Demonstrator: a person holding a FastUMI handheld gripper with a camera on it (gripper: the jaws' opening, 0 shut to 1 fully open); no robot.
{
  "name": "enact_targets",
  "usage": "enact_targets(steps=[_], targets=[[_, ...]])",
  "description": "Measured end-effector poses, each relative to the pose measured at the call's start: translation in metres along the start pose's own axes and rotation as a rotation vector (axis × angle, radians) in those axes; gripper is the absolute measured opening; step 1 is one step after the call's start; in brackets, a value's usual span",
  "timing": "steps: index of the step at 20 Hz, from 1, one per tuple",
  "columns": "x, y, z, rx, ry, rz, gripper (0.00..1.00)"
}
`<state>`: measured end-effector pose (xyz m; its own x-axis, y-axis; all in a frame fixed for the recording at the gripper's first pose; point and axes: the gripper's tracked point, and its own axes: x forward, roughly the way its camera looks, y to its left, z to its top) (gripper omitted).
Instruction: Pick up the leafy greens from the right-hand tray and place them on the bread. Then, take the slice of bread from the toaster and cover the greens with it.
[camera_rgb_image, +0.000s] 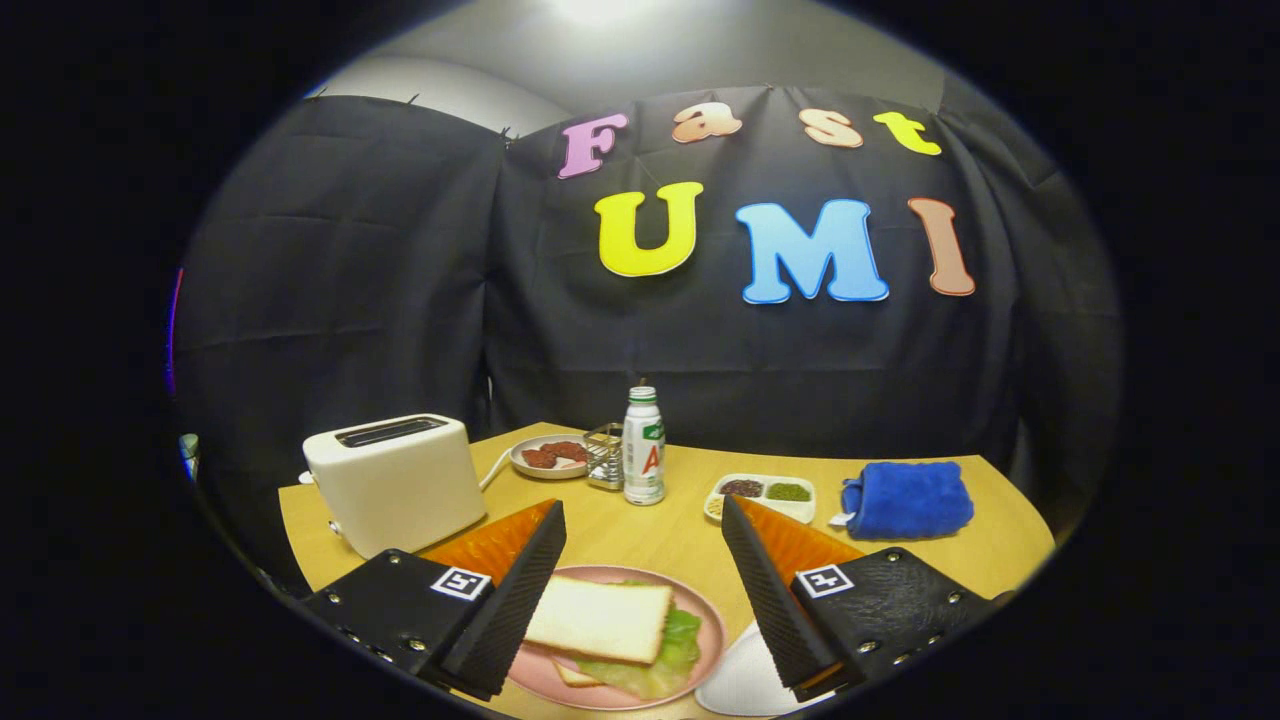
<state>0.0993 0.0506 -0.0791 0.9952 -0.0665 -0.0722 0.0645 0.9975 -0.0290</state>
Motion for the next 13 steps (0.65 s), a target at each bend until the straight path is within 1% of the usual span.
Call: enact_targets(steps=[3, 5, 8, 11, 13], targets=[[-0.021, -0.057, 0.003, -0.069, -0.003, -0.067, 0.95], [-0.036, -0.095, 0.003, -0.085, 0.002, -0.113, 0.95], [-0.058, -0.146, 0.003, -0.038, 0.005, -0.158, 0.95], [-0.083, -0.197, 0.01, 0.007, -0.029, -0.209, 0.95], [-0.1, -0.229, 0.015, 0.077, -0.067, -0.237, 0.95]])
